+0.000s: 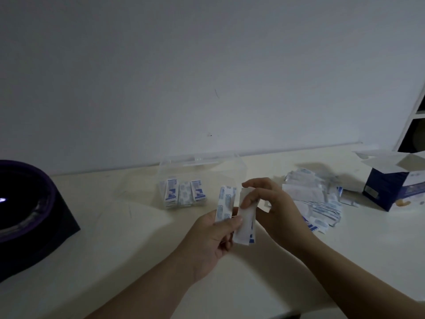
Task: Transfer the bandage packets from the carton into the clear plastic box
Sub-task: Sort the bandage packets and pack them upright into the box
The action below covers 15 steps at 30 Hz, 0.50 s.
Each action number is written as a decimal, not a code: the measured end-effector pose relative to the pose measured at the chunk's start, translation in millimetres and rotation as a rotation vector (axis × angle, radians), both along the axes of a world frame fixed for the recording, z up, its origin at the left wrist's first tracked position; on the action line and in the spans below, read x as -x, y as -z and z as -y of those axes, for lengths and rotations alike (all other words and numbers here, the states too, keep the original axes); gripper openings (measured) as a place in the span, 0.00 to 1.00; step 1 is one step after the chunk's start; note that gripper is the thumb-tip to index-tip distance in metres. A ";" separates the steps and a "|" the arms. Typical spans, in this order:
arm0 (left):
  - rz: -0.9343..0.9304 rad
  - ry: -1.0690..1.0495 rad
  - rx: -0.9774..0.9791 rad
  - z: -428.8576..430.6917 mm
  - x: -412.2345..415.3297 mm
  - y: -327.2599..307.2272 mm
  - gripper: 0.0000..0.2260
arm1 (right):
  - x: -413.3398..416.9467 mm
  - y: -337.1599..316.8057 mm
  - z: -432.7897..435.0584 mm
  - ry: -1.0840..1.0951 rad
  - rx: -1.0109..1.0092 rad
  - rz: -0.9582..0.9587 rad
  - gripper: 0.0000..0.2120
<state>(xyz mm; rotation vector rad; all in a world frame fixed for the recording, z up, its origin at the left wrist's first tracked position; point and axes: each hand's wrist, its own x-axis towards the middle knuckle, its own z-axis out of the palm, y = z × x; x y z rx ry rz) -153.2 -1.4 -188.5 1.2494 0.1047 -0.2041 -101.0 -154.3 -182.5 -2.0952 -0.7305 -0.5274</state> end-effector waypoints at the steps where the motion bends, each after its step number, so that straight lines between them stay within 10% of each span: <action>1: 0.013 -0.018 0.005 0.9 0.3 1.0 0.07 | 1.1 0.5 -2.0 0.006 -0.049 -0.017 0.20; 6: 0.090 -0.156 0.020 4.9 1.0 1.0 0.06 | 14.1 -3.2 -4.0 -0.215 -0.622 -0.677 0.12; 15: 0.095 -0.123 0.027 2.0 0.4 2.6 0.07 | 12.6 -1.0 -2.3 -0.288 -0.615 -0.878 0.10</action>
